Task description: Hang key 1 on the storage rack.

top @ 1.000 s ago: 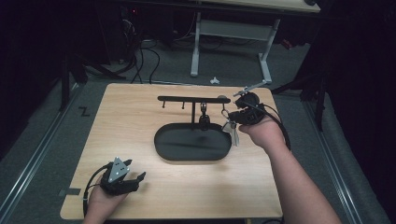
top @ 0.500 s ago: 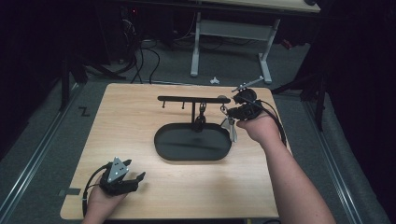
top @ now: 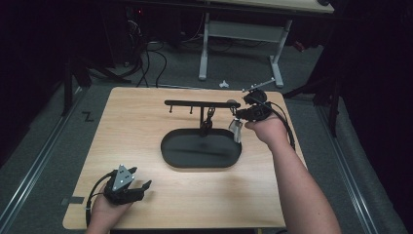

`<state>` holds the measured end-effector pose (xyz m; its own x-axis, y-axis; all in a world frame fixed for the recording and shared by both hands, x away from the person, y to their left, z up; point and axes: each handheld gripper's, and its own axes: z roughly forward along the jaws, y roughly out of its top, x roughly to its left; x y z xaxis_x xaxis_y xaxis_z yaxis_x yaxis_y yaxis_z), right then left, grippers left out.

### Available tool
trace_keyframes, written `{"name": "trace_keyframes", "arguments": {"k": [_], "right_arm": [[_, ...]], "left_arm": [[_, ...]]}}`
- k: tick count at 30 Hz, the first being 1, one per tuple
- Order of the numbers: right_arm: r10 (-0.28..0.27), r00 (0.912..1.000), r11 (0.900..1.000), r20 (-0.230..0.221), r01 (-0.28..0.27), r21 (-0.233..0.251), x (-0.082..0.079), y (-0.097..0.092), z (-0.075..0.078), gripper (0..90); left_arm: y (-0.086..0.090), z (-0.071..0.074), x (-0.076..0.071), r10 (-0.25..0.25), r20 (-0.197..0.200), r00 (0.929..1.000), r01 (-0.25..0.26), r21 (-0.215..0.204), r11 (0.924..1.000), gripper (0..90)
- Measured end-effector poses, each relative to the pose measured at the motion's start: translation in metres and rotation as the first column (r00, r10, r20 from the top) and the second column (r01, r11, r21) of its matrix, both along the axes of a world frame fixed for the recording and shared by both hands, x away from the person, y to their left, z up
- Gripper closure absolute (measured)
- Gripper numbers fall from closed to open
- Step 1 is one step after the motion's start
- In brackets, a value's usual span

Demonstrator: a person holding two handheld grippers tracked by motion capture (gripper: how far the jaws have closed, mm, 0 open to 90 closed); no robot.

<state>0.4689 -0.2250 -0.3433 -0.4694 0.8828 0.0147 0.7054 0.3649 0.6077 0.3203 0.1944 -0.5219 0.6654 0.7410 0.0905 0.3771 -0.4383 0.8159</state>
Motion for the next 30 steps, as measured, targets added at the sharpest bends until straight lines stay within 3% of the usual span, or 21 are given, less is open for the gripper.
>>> {"name": "trace_keyframes", "arguments": {"k": [5,17,30], "right_arm": [[-0.013,0.9999,0.9999,-0.007,0.013,-0.007,0.002,0.001,-0.008,83.6],[-0.051,0.9987,0.998,-0.003,0.05,-0.037,-0.014,-0.008,-0.021,62.4],[0.009,0.9998,0.9988,-0.016,-0.01,-0.047,-0.042,0.0,-0.047,45.5]], "left_arm": [[-0.001,0.0,0.001,0.0,0.0,1.0,0.0,-0.001,1.0,28.5],[-0.006,0.0,0.005,-0.011,0.0,0.9999,0.011,0.002,0.9999,28.4],[-0.012,0.0,0.009,-0.021,-0.002,0.9998,0.021,0.007,0.9998,28.4]]}}
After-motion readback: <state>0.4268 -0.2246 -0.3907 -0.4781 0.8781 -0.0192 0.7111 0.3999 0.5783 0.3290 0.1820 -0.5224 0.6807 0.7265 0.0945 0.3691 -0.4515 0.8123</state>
